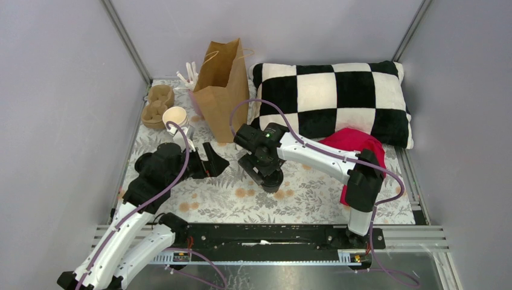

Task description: Pack the takeout coffee

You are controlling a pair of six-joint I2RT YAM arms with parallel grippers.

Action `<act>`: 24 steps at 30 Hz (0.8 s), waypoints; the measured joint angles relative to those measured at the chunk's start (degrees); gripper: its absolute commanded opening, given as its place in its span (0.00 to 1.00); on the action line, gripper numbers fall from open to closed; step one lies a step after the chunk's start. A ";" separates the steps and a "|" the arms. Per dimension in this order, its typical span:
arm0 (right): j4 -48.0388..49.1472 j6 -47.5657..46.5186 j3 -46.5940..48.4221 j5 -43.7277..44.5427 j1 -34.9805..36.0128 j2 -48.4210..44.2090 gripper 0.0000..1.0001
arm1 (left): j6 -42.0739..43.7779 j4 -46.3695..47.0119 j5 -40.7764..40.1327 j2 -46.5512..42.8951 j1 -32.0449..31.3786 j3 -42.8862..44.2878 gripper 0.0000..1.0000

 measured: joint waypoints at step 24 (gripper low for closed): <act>0.50 -1.40 -0.20 1.33 0.00 -0.31 1.00 | 0.02 0.00 0.02 0.07 0.00 0.00 0.99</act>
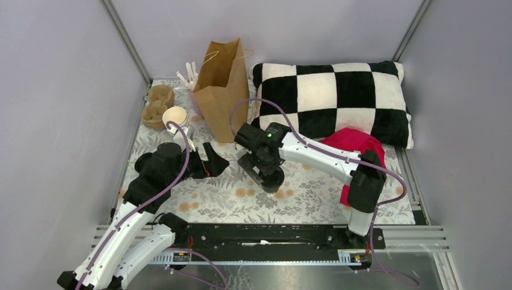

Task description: Pack the takeout coffee

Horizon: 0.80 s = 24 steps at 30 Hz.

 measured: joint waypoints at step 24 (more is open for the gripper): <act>35.50 6.49 -42.73 -40.28 -30.14 -32.85 0.91 | -13.55 26.18 18.40 17.46 -5.33 -12.72 0.92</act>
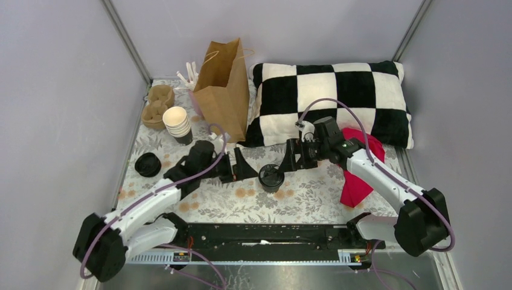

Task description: Pack the takeout coffee

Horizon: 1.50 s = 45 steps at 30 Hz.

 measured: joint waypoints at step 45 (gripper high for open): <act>40.92 20.00 -15.50 -23.85 -7.15 14.99 0.69 | -10.12 22.29 -5.16 16.33 -5.16 -3.67 0.58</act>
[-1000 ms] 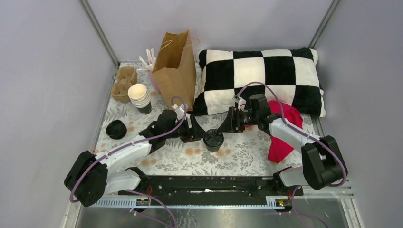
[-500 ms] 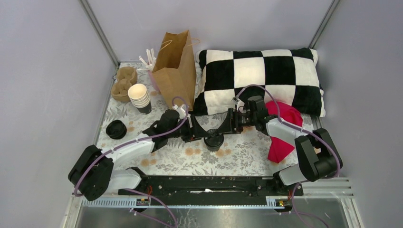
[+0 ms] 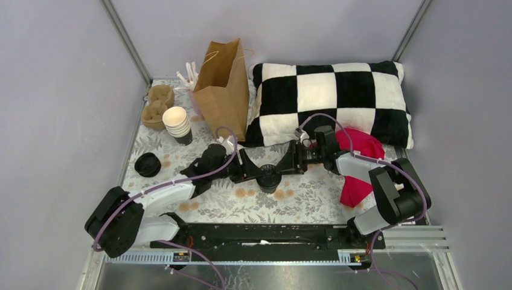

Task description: Pack the takeout coffee

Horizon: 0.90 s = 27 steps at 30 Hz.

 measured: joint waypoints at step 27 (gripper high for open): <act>7.21 3.39 -1.75 -2.10 -0.04 3.67 0.80 | -0.31 0.15 -3.17 0.85 -0.11 -0.24 0.78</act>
